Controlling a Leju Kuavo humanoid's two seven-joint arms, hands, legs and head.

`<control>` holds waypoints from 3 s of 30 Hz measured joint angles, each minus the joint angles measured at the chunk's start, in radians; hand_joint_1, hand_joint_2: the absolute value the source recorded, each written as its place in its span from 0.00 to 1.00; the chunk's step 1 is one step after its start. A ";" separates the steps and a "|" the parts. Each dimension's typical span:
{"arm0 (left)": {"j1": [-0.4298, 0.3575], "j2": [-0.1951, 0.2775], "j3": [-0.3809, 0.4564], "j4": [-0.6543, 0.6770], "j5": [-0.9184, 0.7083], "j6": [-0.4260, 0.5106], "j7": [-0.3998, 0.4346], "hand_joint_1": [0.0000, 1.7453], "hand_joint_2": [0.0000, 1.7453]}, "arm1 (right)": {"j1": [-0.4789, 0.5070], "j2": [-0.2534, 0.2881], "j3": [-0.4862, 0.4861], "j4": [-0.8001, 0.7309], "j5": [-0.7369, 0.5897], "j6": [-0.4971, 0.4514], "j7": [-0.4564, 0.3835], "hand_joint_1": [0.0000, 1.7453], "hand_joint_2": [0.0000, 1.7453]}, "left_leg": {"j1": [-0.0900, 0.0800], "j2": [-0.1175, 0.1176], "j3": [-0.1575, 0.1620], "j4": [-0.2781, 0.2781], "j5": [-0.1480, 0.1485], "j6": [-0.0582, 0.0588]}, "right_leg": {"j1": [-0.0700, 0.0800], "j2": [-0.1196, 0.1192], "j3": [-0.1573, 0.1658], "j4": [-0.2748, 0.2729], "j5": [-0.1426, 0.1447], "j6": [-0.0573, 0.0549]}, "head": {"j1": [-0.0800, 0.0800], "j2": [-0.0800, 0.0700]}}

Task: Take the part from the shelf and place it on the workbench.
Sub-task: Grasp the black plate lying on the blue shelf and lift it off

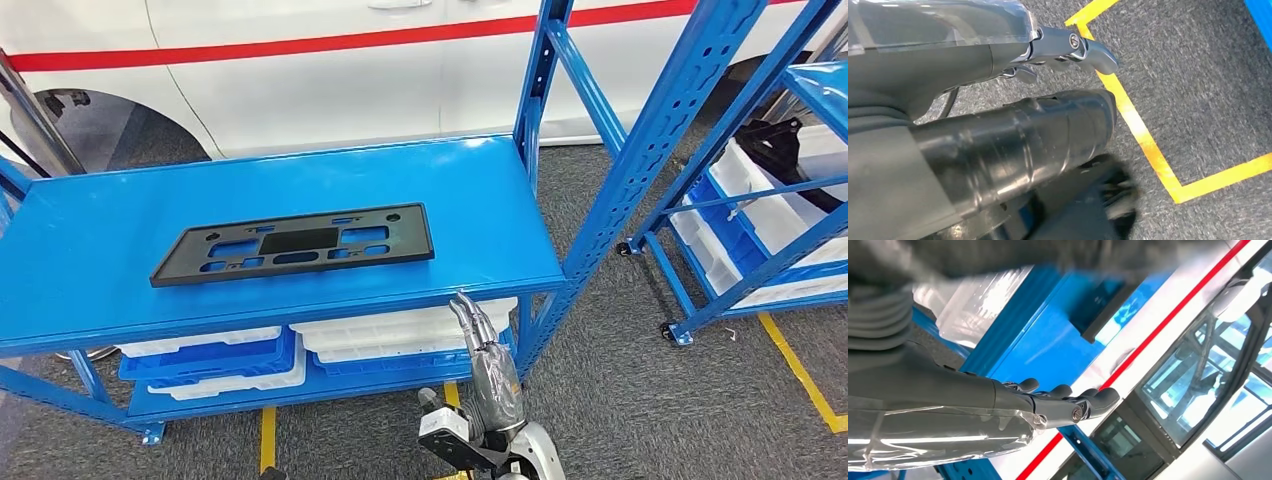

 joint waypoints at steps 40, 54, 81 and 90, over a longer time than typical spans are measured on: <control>-0.011 0.003 -0.008 0.001 -0.041 -0.014 0.008 0.00 0.00 | -0.062 -0.020 0.003 0.109 0.122 -0.037 0.031 0.00 1.00 | -0.004 -0.002 0.076 -0.256 0.168 0.016 | 0.006 0.005 0.027 0.008 -0.033 0.020 | 0.000 0.000; -0.013 0.001 -0.023 0.001 -0.049 -0.016 0.012 0.00 0.00 | -0.081 -0.020 0.011 0.150 0.142 -0.059 0.031 0.00 1.00 | -0.004 -0.006 0.137 -0.275 0.122 0.047 | 0.006 0.001 -0.051 0.055 0.018 0.034 | 0.001 0.000; -0.026 -0.001 -0.038 0.001 -0.080 0.063 0.044 0.00 0.00 | -0.160 -0.021 0.064 0.045 0.055 0.027 0.025 0.00 1.00 | -0.008 -0.006 0.076 -0.269 0.169 0.028 | 0.009 0.005 0.014 0.001 -0.018 0.015 | 0.000 0.000; -0.027 -0.001 -0.046 0.001 -0.086 0.070 0.053 0.00 0.00 | -0.194 -0.033 0.141 -0.032 0.124 0.060 0.069 0.00 1.00 | -0.008 -0.005 0.076 -0.269 0.168 0.031 | 0.009 0.005 0.014 0.000 -0.018 0.027 | 0.000 0.000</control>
